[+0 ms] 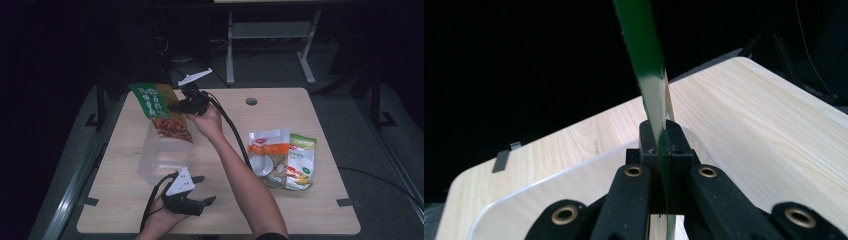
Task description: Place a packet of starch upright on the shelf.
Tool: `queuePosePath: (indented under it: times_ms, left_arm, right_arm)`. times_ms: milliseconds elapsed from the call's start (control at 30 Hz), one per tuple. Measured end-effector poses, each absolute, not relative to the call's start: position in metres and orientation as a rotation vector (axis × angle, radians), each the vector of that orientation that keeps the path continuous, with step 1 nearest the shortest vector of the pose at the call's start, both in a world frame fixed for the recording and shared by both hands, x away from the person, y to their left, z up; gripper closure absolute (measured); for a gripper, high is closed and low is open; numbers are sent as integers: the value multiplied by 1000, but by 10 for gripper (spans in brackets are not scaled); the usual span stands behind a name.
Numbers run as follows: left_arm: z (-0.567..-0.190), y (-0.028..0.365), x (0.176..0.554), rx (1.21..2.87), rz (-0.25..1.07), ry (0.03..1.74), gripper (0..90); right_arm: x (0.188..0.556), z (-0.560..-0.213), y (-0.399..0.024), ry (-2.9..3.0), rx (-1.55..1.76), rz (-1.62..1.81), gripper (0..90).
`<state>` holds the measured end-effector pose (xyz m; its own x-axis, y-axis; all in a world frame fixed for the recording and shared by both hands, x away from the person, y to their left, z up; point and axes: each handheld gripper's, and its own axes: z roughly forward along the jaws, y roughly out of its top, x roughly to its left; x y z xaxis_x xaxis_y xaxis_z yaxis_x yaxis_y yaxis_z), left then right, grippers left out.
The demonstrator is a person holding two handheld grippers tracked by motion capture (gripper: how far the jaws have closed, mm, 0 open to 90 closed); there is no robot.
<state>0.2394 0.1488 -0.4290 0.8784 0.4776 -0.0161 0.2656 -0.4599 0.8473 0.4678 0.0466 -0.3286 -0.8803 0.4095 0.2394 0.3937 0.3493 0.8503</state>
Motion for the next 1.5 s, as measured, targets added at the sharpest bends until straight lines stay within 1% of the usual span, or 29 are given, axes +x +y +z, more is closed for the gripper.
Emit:
queuePosePath:
  times_ms: [100,200,333,367,600,767,800,833,933,1067,1133,1167,1200,1233,1300,1367,1500]
  left_arm:
    - [-429,149,239,2080,271,539,279]
    - [-430,148,241,2071,261,543,279]
    - [-430,148,241,2070,256,545,279]
    - [-430,149,242,2067,262,548,279]
    - [-429,151,243,2065,266,555,279]
    - [-430,150,243,2067,267,554,279]
    - [-430,150,243,2069,267,553,279]
    - [-430,149,243,2070,266,552,279]
    - [-430,149,243,2073,266,552,279]
    - [-431,149,243,2075,268,553,276]
    - [-431,149,243,2075,269,555,273]
    - [-431,148,243,2074,269,554,273]
    - [-431,148,243,2074,269,554,271]
    - [-431,148,243,2079,273,552,269]
    - [-431,148,243,2083,273,549,269]
    - [-432,148,243,2082,271,552,266]
    - [-432,147,243,2094,268,547,264]
  right_arm:
    - [470,-338,44,2559,792,1632,900]
    - [471,-339,42,2550,795,1646,900]
    - [473,-346,46,2572,788,1595,899]
    - [473,-352,46,2571,791,1581,899]
    - [479,-366,33,2549,848,1631,897]
    - [482,-368,28,2541,851,1630,890]
    - [482,-367,28,2540,850,1623,876]
    - [482,-367,28,2537,851,1614,843]
    - [483,-366,24,2536,866,1572,705]
    - [482,-363,16,2557,885,1559,604]
    - [482,-363,15,2560,884,1563,592]
    - [480,-360,11,2562,892,1553,555]
    - [480,-360,11,2562,892,1553,555]
    - [479,-359,7,2575,894,1553,528]
    - [479,-359,5,2577,892,1553,517]
    - [475,-358,-3,2578,899,1560,466]
    - [468,-360,-16,2594,929,1572,440]
